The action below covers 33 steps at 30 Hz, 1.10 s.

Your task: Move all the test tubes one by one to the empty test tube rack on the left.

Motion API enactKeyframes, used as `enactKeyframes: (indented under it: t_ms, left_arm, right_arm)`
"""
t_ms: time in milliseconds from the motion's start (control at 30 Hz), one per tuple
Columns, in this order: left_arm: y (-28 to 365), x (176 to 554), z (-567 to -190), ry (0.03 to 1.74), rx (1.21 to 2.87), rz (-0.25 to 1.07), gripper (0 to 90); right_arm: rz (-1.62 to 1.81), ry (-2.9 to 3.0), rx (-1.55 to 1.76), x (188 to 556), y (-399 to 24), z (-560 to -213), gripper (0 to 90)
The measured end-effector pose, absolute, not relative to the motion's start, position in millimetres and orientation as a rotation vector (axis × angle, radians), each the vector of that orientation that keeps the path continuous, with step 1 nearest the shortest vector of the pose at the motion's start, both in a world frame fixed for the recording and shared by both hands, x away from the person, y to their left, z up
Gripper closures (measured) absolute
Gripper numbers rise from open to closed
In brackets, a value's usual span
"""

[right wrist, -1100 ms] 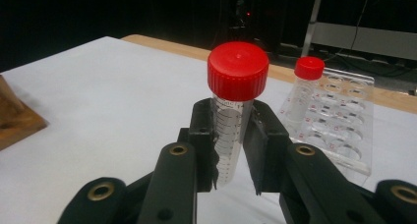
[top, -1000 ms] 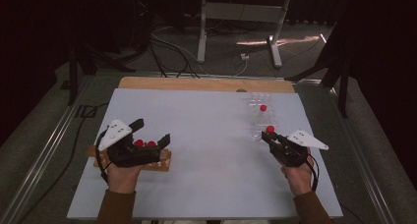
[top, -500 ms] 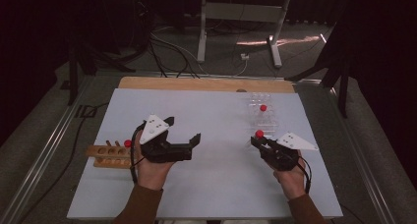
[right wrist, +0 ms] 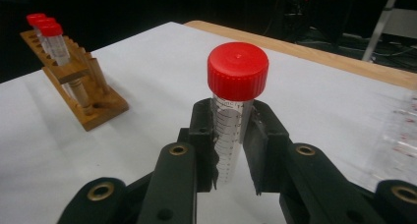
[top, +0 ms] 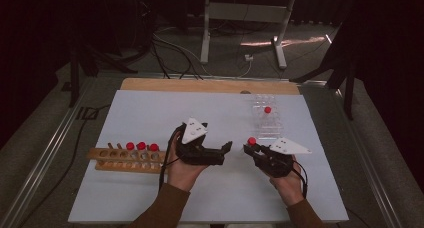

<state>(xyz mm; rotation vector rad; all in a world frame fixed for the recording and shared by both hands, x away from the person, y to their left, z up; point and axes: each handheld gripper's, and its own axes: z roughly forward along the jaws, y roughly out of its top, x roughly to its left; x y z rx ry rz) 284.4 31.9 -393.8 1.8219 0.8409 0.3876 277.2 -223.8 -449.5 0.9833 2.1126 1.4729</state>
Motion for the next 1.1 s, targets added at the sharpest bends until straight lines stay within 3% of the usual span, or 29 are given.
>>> enactKeyframes:
  t_ms: [133,200,367,633,800,933,1100]
  left_arm:
    - [21,288,-398,0.827,1.831,0.371,9.2]
    - [15,288,-400,0.811,1.835,0.364,14.2]
    - [2,287,-406,0.742,1.889,0.324,36.4]
    - [-7,289,-411,0.713,1.912,0.276,60.8]
    - [-10,289,-414,0.698,1.934,0.269,68.9]
    - [-10,290,-414,0.704,1.928,0.267,70.3]
    - [-5,292,-412,0.721,1.916,0.267,70.4]
  right_arm:
    - [1.476,2.132,0.979,278,-219,-451,74.4]
    - [1.476,2.14,0.973,278,-216,-451,74.4]
    - [1.475,2.167,0.942,276,-207,-451,74.4]
    - [1.469,2.202,0.918,275,-201,-453,74.4]
    - [1.475,2.208,0.911,275,-200,-453,74.4]
    - [1.481,2.211,0.909,276,-202,-454,73.5]
    - [1.512,2.224,0.914,279,-206,-455,52.9]
